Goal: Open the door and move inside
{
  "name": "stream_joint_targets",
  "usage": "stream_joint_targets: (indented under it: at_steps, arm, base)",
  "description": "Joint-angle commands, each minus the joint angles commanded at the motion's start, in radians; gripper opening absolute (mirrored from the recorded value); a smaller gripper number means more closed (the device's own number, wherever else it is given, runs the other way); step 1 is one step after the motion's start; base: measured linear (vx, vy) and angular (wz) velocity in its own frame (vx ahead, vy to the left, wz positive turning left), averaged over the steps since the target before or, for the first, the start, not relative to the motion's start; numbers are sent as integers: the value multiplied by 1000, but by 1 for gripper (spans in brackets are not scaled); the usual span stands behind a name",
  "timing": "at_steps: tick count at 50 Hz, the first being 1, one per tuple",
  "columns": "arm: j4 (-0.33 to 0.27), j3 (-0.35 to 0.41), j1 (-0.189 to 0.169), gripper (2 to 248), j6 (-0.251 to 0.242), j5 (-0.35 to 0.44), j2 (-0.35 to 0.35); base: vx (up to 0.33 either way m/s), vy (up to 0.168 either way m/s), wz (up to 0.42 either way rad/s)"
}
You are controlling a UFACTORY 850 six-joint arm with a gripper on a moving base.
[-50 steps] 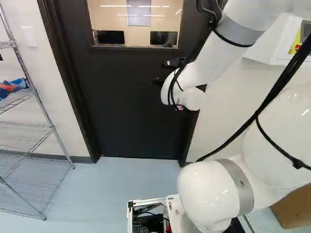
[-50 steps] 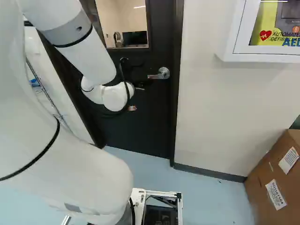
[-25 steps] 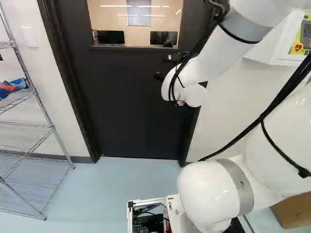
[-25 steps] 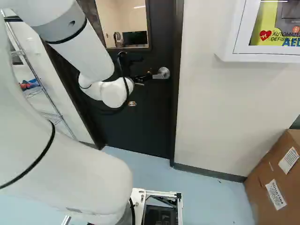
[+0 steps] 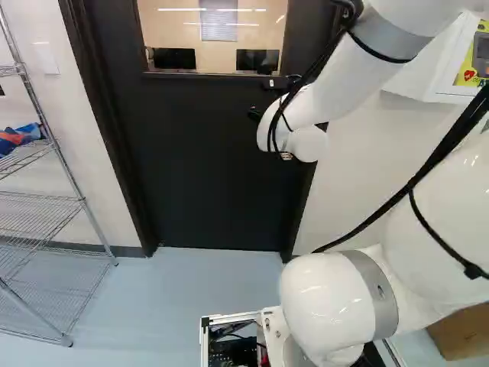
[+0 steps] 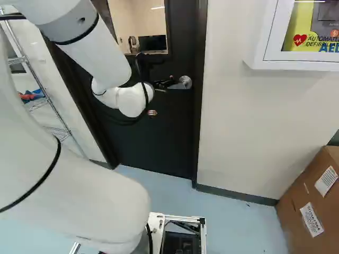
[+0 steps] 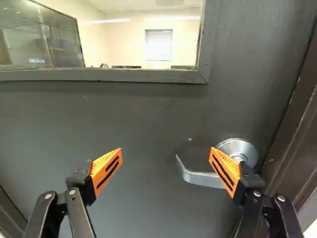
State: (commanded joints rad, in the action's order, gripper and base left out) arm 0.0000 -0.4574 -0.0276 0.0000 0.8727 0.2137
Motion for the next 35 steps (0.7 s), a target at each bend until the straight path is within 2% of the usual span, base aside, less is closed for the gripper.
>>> stream_joint_targets:
  at_steps: [13, 25, 35]
  arm:
    - [0, -21, -22, 247, 0, 0, -26]
    - [0, -17, -25, 247, 0, 0, -47]
    - [0, -39, -24, 247, 0, 0, -95]
  base:
    - [0, 0, 0]
    - [0, 0, 0]
    - [0, 0, 0]
